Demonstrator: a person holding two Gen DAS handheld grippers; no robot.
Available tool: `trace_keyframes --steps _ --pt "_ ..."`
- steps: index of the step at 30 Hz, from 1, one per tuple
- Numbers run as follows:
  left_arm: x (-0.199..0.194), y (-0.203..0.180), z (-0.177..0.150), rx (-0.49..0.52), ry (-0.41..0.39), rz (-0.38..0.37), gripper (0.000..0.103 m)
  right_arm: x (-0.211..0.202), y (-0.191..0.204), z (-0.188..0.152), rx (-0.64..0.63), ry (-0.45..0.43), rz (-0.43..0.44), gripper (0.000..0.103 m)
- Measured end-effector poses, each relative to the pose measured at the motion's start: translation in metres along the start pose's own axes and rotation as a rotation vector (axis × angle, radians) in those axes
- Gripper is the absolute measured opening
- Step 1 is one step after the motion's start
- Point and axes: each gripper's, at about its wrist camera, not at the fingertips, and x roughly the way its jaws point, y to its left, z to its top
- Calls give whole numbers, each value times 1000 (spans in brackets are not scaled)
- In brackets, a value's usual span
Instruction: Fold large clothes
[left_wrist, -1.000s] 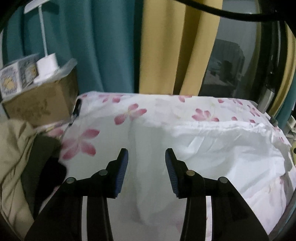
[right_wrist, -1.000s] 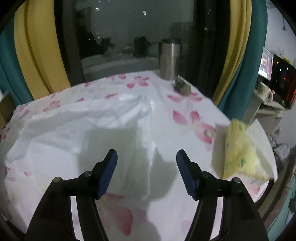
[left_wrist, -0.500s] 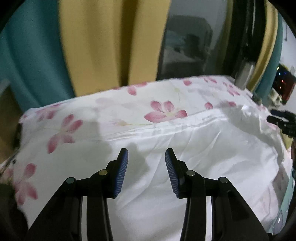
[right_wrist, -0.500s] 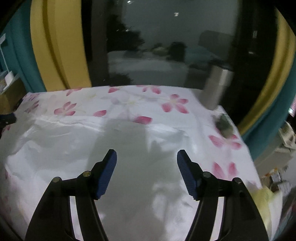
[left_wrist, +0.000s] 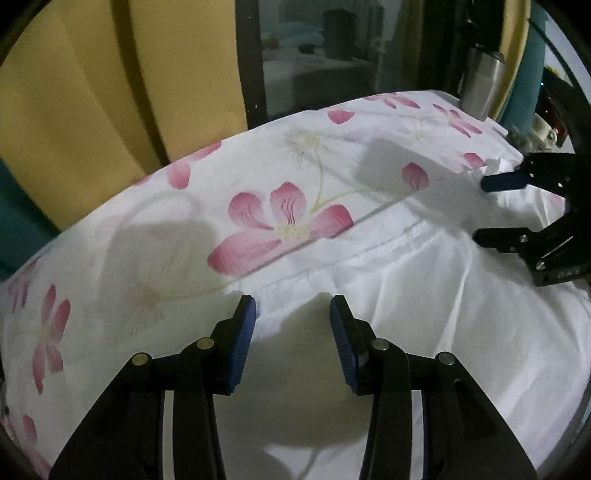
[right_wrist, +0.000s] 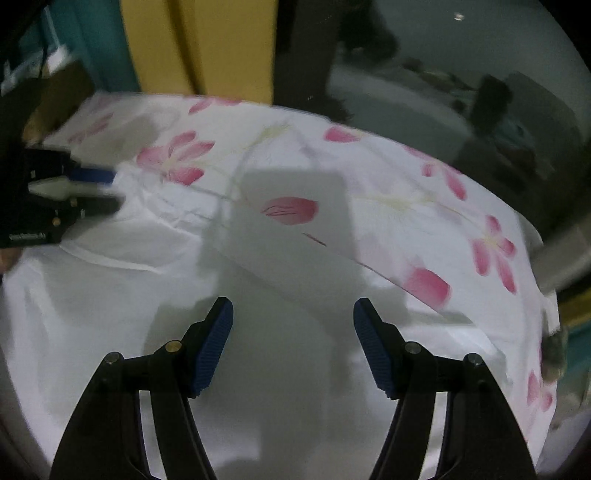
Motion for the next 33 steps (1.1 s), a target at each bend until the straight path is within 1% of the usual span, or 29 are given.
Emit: trace_keyframes --steps 1,3,6,7,9,12,15,19,22,25,27,29,30,31,32,33 --pt "3 1 3 4 -4 5 44 1 -1 4 -1 -9 6 69" --pt "7 4 8 4 -21 18 46 7 -6 13 -4 1 1 70" --pt "13 14 16 -32 -40 55 47 16 -14 24 1 -3 -40 70" --pt "16 20 19 -51 -44 83 47 18 -18 27 13 -9 -44 70" --pt "19 30 24 -86 -55 110 47 21 -25 31 41 -31 -53 71" --pt "23 45 29 -125 -63 150 47 24 -36 35 83 -59 -117 71" --pt "22 62 33 -171 -64 173 47 26 -52 39 120 -76 -155 71" --pt "-2 79 28 -217 -117 168 47 16 -58 41 136 -104 -151 71" --pt "-22 82 16 -233 -141 121 47 10 -54 41 126 -121 -110 71" --pt "-32 69 4 -185 -117 53 47 12 -46 38 94 -97 -57 71" --pt "-30 58 -6 -125 -75 31 47 20 -41 39 72 -65 -14 71" --pt "-16 53 -10 -79 -20 49 47 33 -31 40 20 -10 22 71" --pt "-10 53 -13 -85 2 67 48 34 -31 43 14 -21 21 72" --pt "-11 55 -15 -103 -24 62 49 33 -30 44 11 -27 8 74" --pt "-11 59 -16 -115 -29 77 52 36 -30 46 7 -24 -9 78" --pt "-9 62 -13 -123 -37 102 53 36 -32 48 8 -27 -31 79"
